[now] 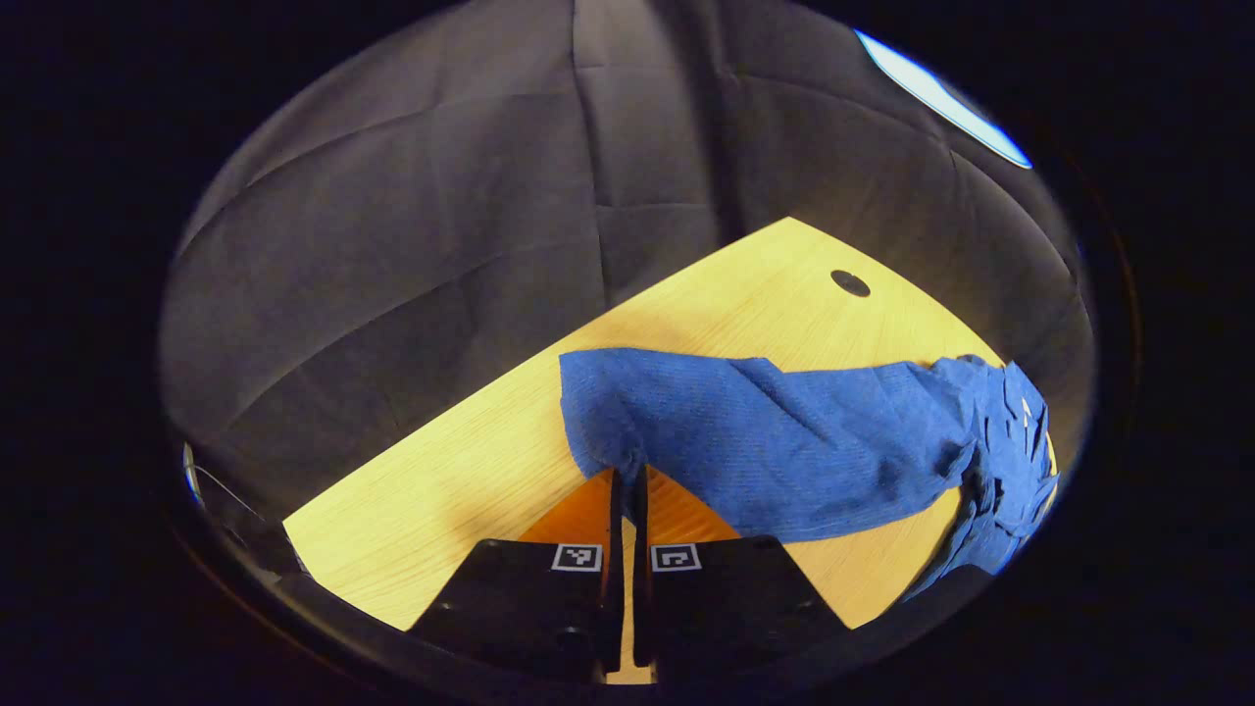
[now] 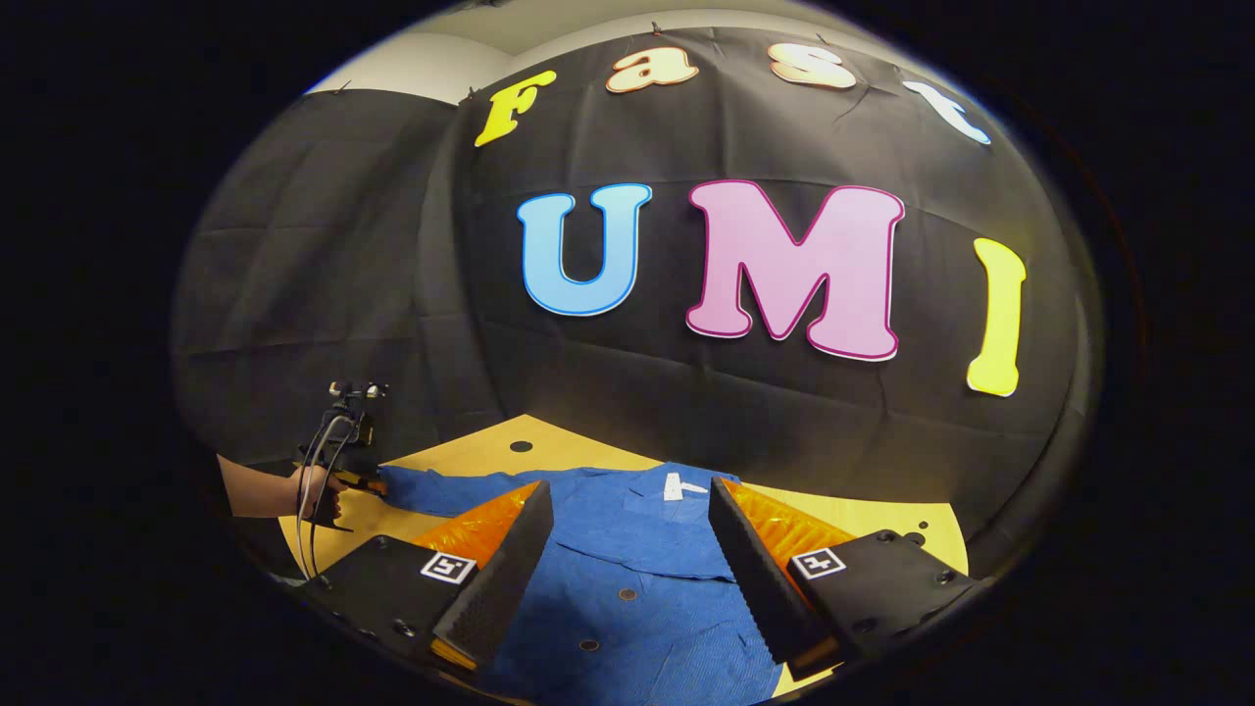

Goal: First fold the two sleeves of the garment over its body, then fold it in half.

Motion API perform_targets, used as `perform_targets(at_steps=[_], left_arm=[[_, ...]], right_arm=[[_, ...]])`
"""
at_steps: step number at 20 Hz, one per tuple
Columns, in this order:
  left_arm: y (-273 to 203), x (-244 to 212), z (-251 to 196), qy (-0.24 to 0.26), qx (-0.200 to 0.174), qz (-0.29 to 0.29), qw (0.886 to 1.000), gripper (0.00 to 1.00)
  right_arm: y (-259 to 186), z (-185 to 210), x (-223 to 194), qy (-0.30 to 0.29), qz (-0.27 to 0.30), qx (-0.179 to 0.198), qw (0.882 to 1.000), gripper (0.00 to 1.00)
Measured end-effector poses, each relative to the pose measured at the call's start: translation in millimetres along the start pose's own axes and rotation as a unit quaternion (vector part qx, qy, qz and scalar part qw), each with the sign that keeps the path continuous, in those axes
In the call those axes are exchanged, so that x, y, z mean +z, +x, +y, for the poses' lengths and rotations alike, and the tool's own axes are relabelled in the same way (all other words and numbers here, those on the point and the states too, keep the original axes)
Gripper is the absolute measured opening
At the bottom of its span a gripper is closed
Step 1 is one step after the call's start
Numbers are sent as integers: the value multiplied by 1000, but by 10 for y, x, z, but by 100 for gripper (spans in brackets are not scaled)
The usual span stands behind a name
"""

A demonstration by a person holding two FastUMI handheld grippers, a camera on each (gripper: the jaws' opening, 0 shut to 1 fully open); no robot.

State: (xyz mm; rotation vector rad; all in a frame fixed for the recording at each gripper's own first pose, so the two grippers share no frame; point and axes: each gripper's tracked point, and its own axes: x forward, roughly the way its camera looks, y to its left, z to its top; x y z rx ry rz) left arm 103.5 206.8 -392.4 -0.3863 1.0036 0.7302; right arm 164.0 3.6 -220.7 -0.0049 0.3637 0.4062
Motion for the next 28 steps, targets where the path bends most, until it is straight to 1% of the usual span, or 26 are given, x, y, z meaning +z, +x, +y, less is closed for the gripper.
perform_targets(at_steps=[1,4,5,7,8,10,14,17,21,25,28], left_arm=[[-14,-8,-19,-3,-10,-1,1000,2],[-120,137,-48,0,-14,-20,1000,0],[-215,237,-104,3,-20,-35,999,2],[-419,422,-316,9,-38,-60,997,0],[-538,518,-425,15,-49,-73,996,2],[-737,680,-727,29,-69,-97,992,2],[-1088,801,-1580,56,-133,-132,981,2],[-1363,719,-2274,78,-188,-140,969,2],[-1663,562,-3249,103,-261,-171,944,1],[-2058,197,-4147,119,-334,-156,922,1],[-2316,-216,-4795,129,-383,-135,904,1]], right_arm=[[-6,-21,-32,0,3,-3,1000,100],[-25,-96,-109,5,13,-10,1000,100],[-35,-123,-135,8,15,-12,1000,100],[-62,-189,-201,13,21,-19,1000,100],[-76,-230,-232,16,24,-21,999,100],[-83,-322,-278,25,31,-32,999,100],[-121,-580,-351,61,38,-63,995,100],[-217,-807,-439,56,43,-84,994,100],[-389,-1058,-574,60,52,-109,991,100],[-581,-1337,-701,69,58,-139,986,100],[-745,-1553,-808,77,65,-163,982,100]])
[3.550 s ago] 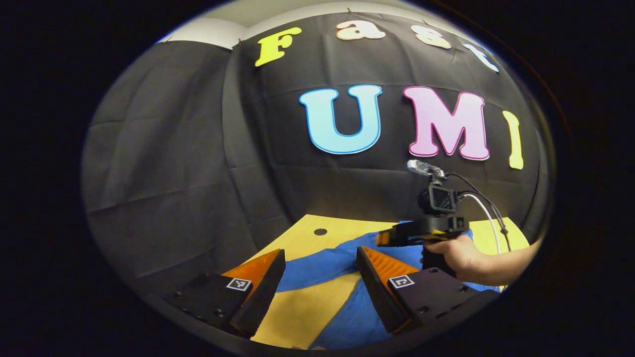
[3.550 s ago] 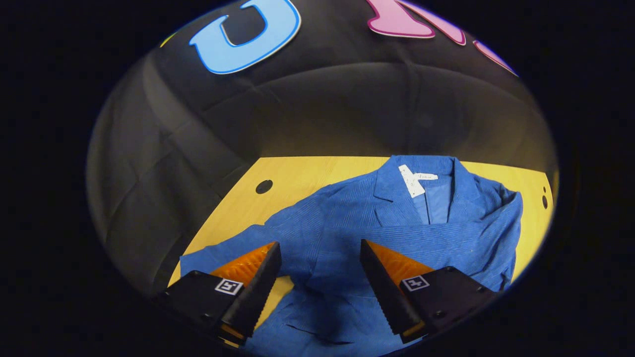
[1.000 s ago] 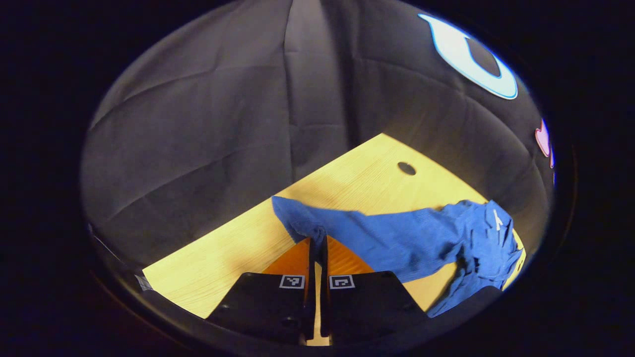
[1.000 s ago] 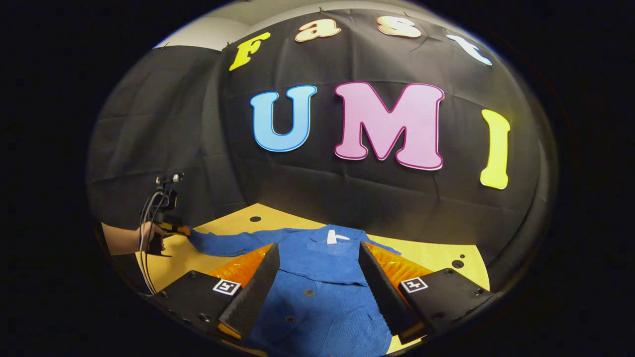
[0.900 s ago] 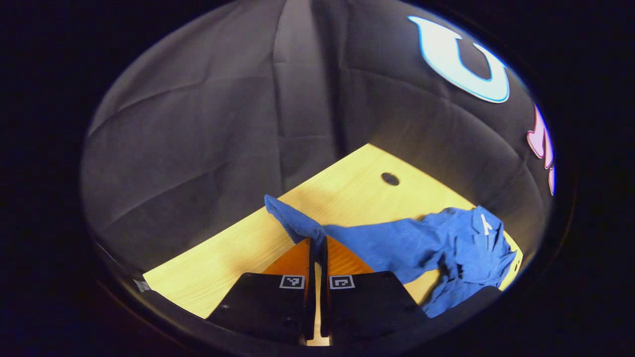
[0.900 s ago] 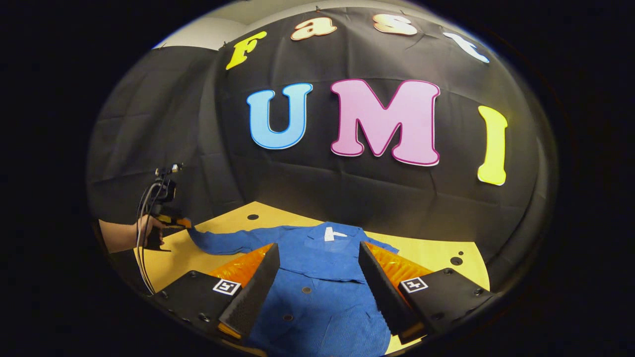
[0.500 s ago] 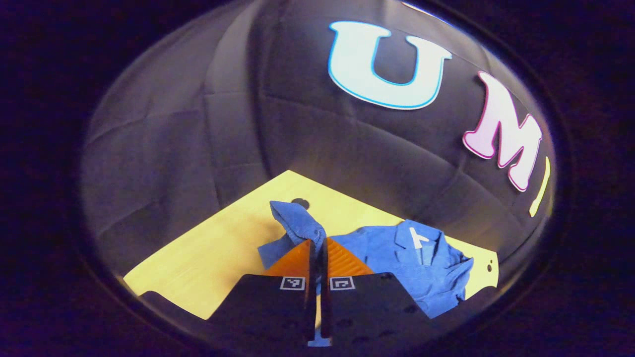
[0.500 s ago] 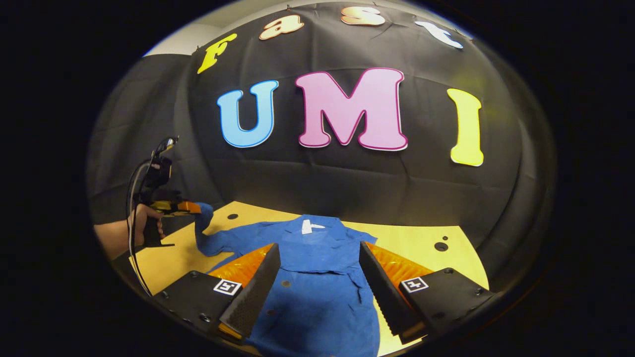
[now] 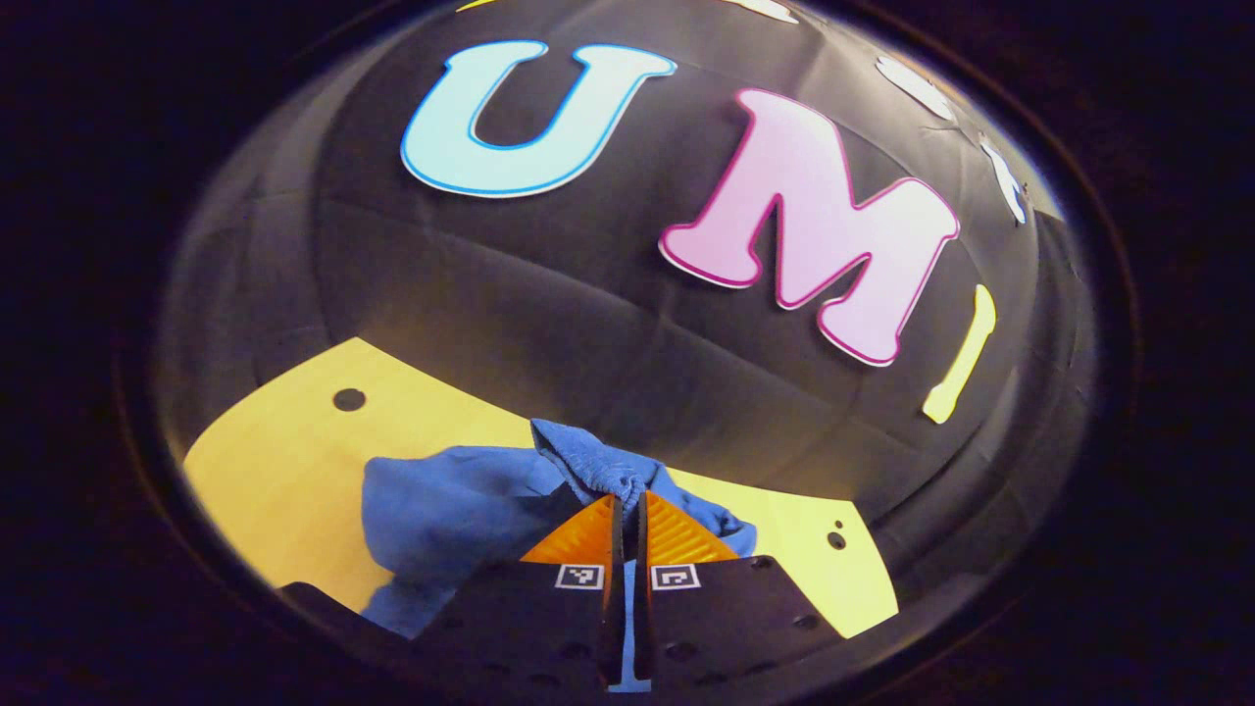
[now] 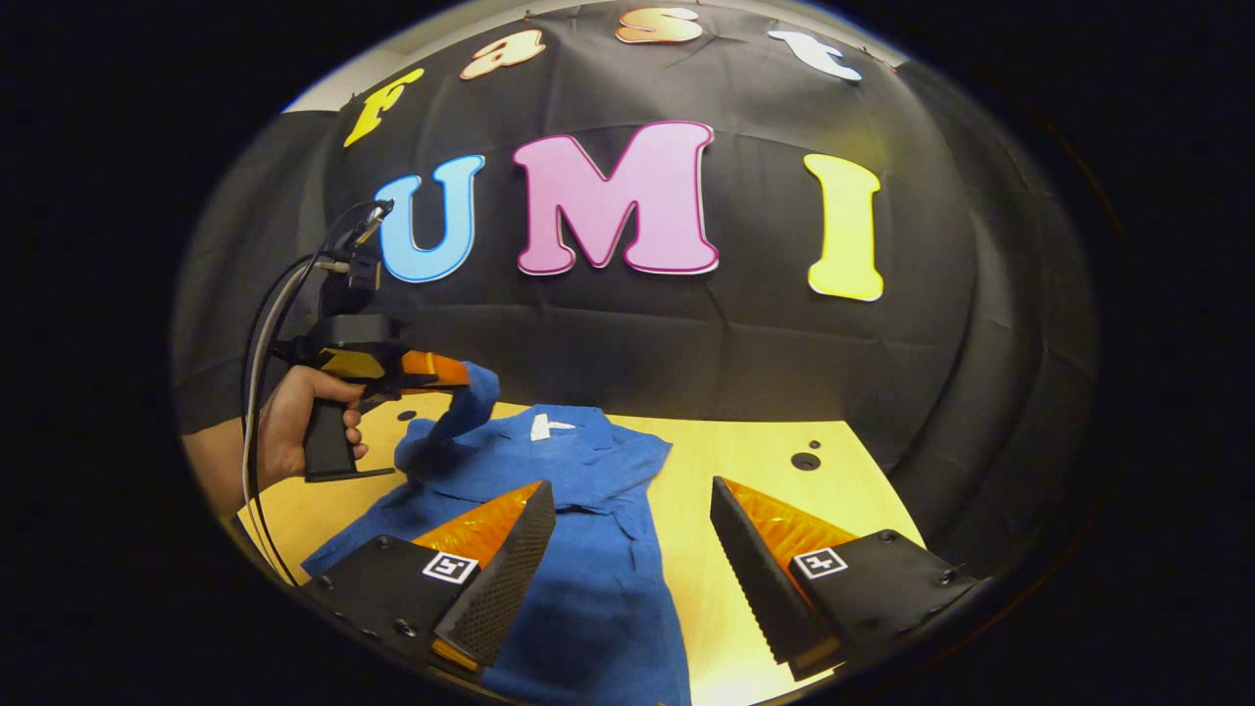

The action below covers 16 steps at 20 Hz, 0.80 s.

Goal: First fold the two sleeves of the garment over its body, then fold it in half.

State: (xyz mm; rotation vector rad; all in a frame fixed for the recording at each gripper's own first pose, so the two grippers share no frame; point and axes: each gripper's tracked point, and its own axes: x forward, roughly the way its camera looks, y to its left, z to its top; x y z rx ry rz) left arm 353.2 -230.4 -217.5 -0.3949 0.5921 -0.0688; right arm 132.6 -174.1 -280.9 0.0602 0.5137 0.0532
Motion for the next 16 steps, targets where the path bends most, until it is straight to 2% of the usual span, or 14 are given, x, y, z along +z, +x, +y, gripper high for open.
perform_targets(at_steps=[3,5,6,9,12,16], left_arm=[[193,-324,-581,8,-34,24,999,1],[335,-530,-791,23,-32,41,998,1],[329,-637,-802,27,-26,55,998,6],[267,-858,-827,10,-21,90,996,88],[151,-871,-514,24,3,88,996,85],[-445,-935,204,86,51,88,991,85]], right_arm=[[-125,-284,-95,6,7,-28,1000,100],[-185,-414,-201,13,16,-40,999,100],[-207,-450,-254,18,23,-44,999,100],[-274,-487,-372,24,34,-52,998,100],[-331,-432,-518,24,51,-50,997,100],[-336,-339,-817,37,93,-43,994,100]])
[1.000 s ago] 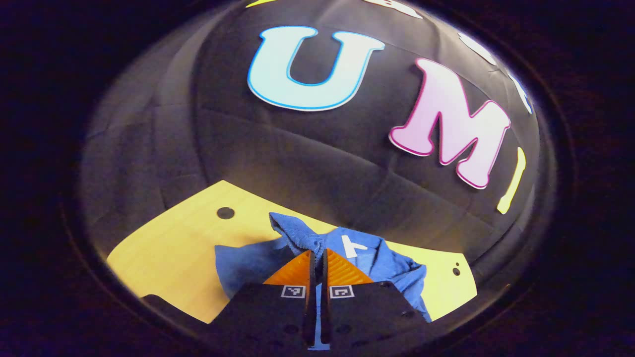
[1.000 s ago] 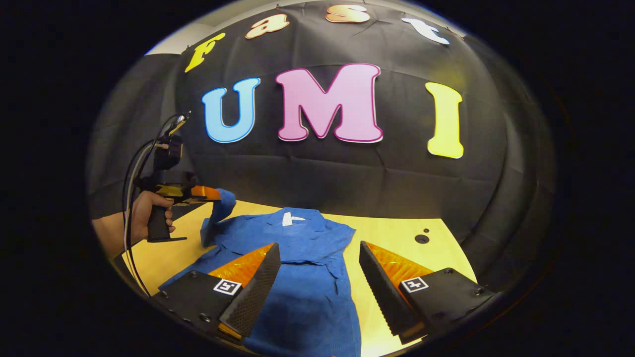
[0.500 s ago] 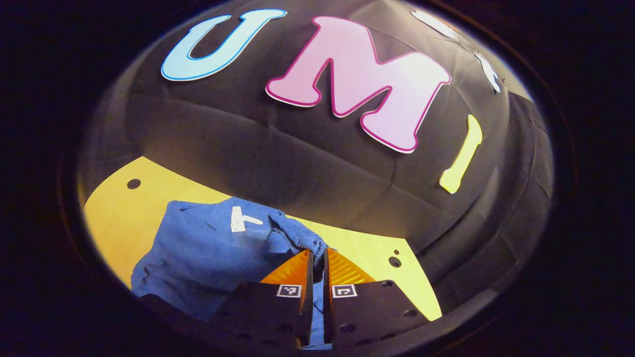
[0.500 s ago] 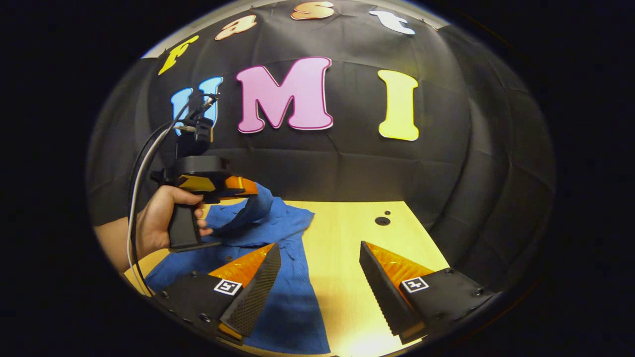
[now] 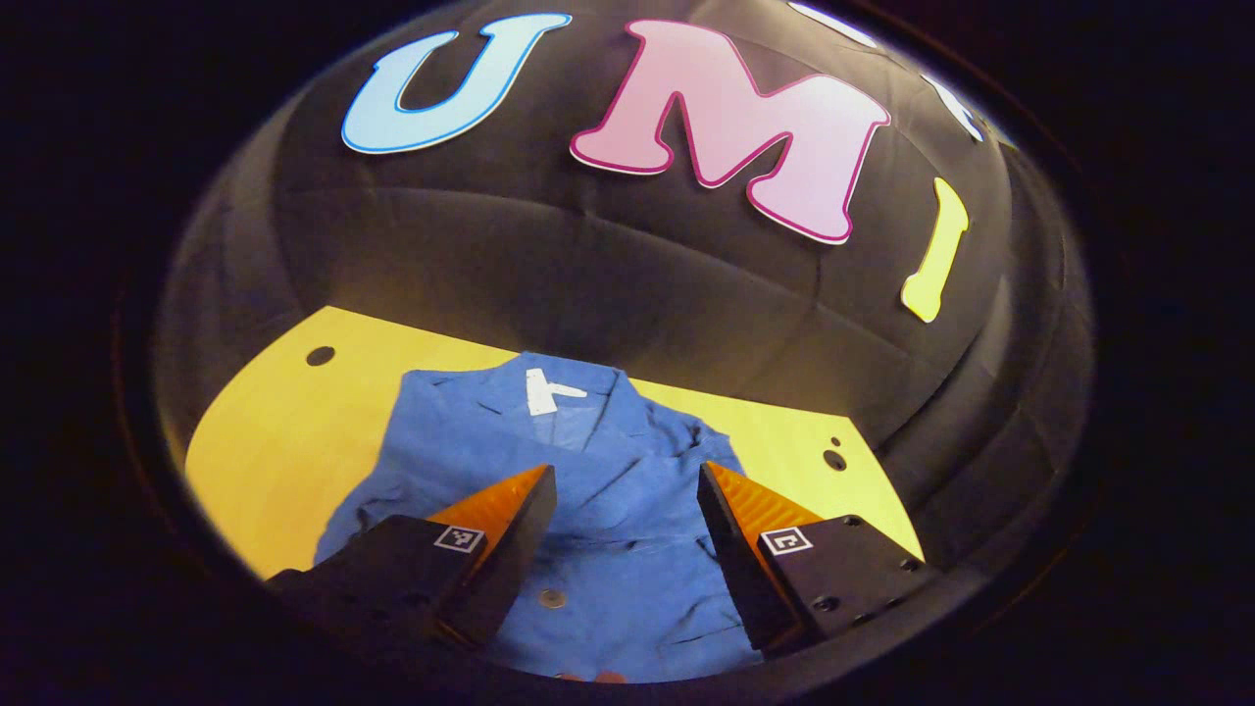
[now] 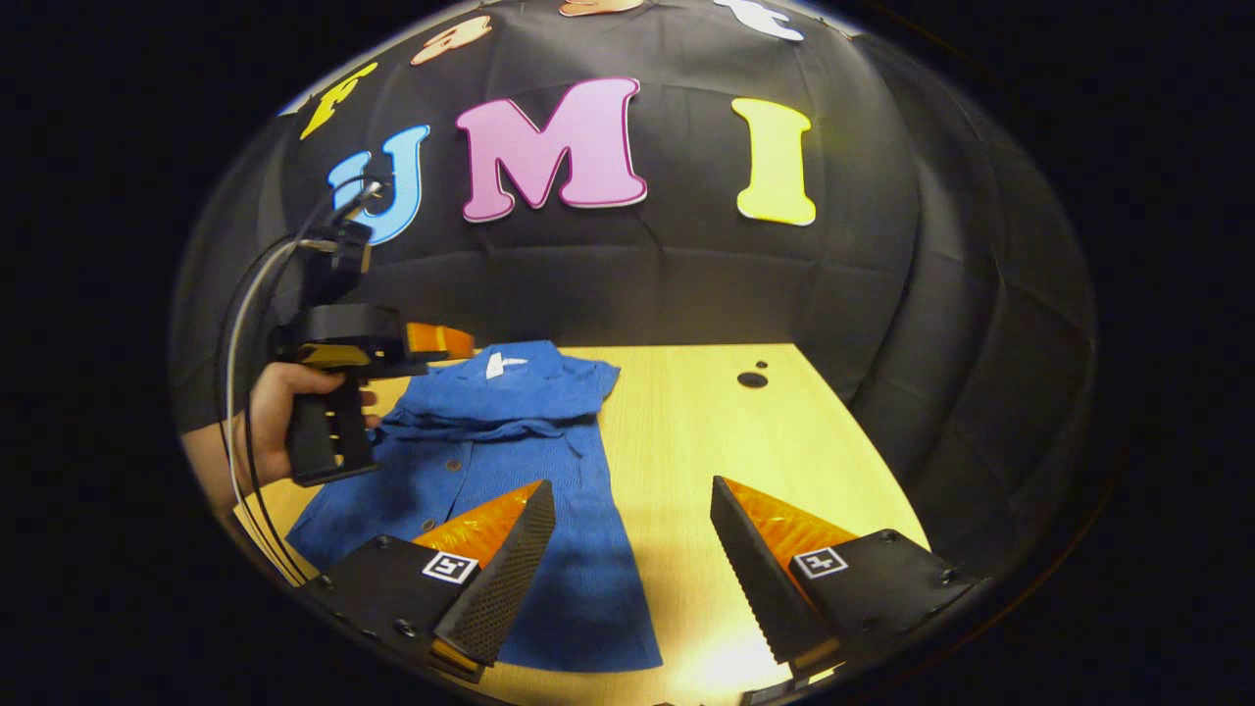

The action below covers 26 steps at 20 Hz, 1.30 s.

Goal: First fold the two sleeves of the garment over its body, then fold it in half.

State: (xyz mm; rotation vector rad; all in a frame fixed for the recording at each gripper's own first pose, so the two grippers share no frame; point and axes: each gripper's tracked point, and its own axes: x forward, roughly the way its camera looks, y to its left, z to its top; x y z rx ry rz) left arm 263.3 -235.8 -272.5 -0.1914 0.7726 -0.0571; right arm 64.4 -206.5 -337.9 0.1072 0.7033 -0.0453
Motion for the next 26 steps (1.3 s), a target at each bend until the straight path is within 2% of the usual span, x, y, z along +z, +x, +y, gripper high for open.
perform_targets(at_steps=[5,8,9,10,11,16,17,21,24,26], left_arm=[[-797,-774,1019,22,55,65,996,84],[-1245,-1301,1527,16,86,123,988,84],[-1374,-1452,1678,14,95,140,986,85],[-1490,-1606,1782,12,100,157,983,85],[-1584,-1751,1867,10,103,172,980,85],[-1831,-2244,2075,37,105,227,968,84],[-1829,-2275,2097,39,104,230,967,85],[-1757,-2477,2174,30,102,257,961,85],[-1701,-2543,2186,24,98,262,960,86],[-1731,-2526,2165,32,94,266,959,85]], right_arm=[[-121,81,-503,15,58,-10,998,100],[-192,101,-832,25,107,-17,994,100],[-222,74,-921,18,117,-24,993,96],[-251,45,-989,10,125,-32,992,100],[-271,27,-1062,7,132,-38,990,100],[-294,95,-1391,41,177,-46,982,100],[-276,103,-1431,44,179,-50,982,98],[-247,105,-1709,39,219,-56,973,100],[-204,138,-1776,82,225,-58,969,98],[-185,132,-1850,96,237,-59,965,100]])
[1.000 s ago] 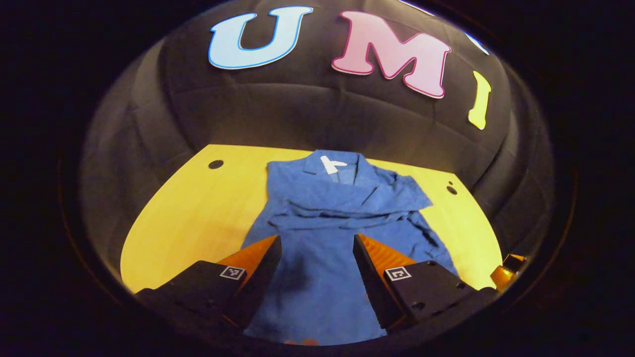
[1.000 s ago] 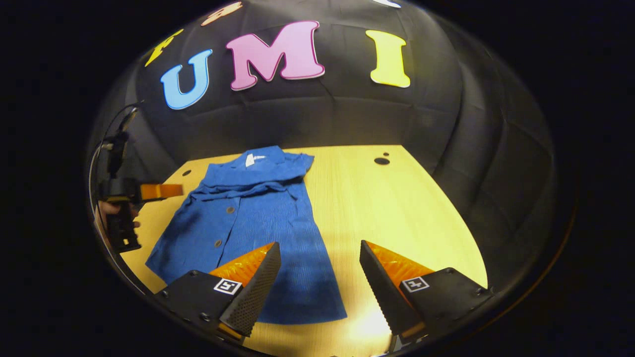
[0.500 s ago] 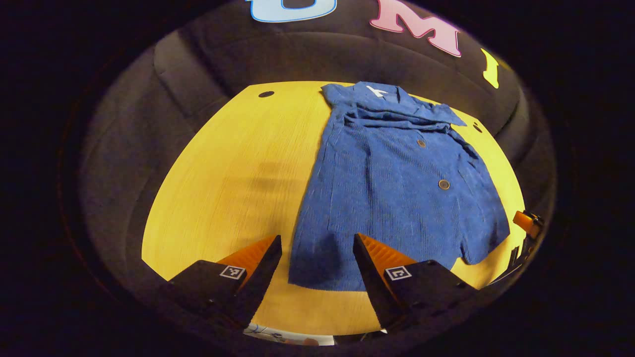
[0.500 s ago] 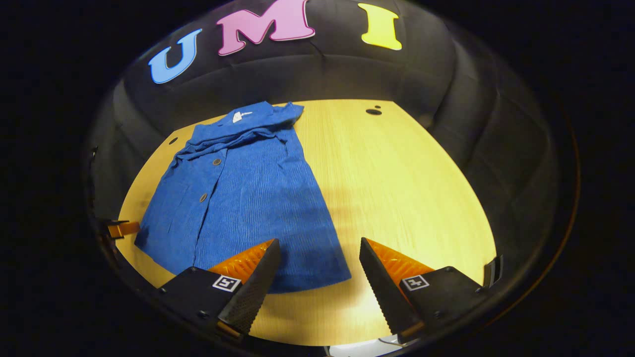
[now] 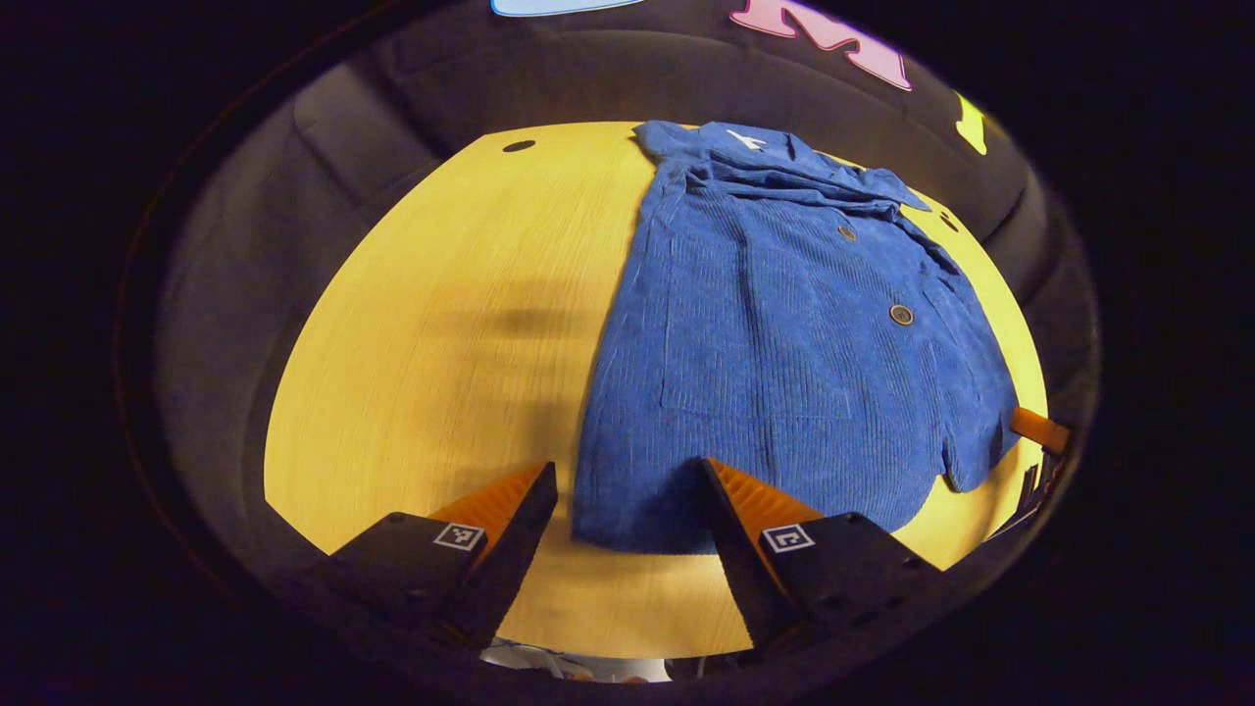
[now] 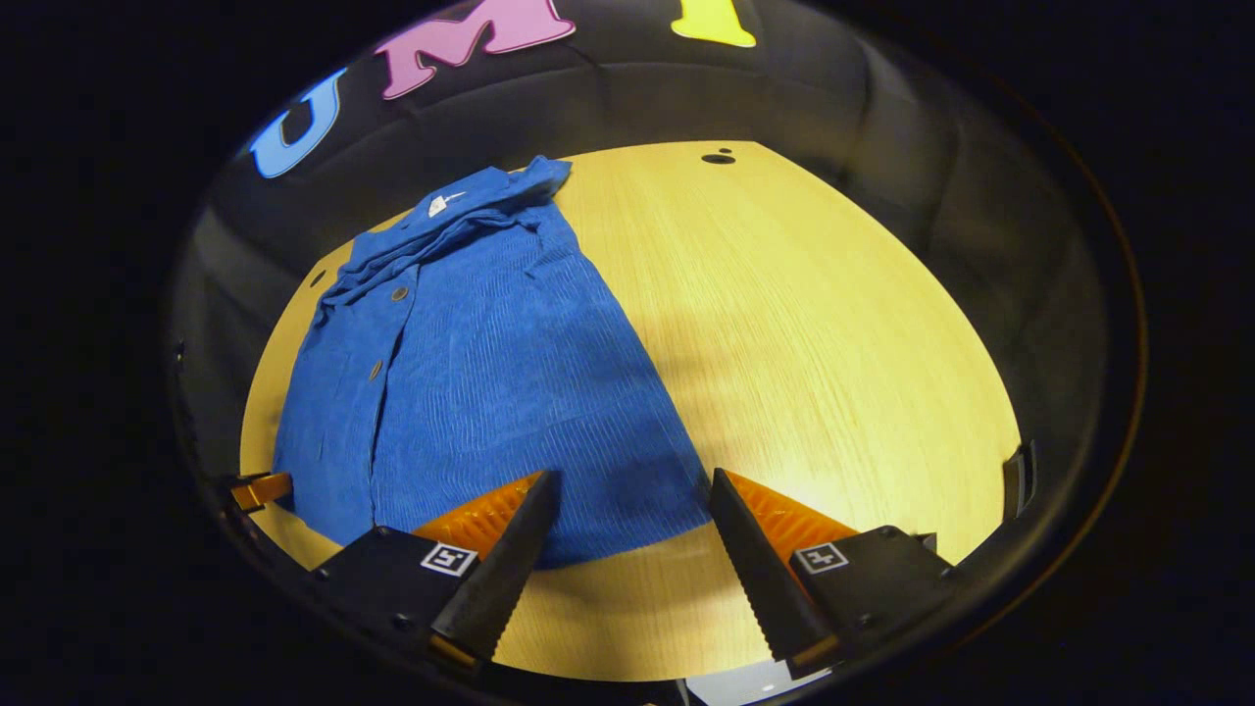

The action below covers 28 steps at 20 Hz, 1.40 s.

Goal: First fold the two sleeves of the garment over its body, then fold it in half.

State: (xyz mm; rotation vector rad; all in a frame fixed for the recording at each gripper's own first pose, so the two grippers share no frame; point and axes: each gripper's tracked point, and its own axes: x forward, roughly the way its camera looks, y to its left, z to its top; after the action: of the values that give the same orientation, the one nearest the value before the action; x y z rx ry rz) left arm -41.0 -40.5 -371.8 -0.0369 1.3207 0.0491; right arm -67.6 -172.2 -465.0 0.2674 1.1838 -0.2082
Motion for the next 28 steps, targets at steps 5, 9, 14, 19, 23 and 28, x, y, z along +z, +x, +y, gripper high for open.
perform_targets(at_steps=[5,9,14,19,23,28], left_arm=[[62,35,-179,2,-7,8,1000,56],[13,41,-365,24,-12,-5,1000,16],[-17,23,-524,43,-31,-19,998,0],[-14,5,-686,-10,-85,-14,996,0],[-175,54,-723,-27,-100,-22,994,0],[-423,209,-769,-35,-111,-42,992,0]], right_arm=[[76,-118,-8,-30,23,-34,999,96],[59,-80,13,-32,30,-29,999,64],[103,-30,17,-26,32,-26,999,7],[82,166,58,-17,26,26,999,7],[-39,220,219,-23,17,37,999,1],[-178,350,485,-44,2,49,998,1]])
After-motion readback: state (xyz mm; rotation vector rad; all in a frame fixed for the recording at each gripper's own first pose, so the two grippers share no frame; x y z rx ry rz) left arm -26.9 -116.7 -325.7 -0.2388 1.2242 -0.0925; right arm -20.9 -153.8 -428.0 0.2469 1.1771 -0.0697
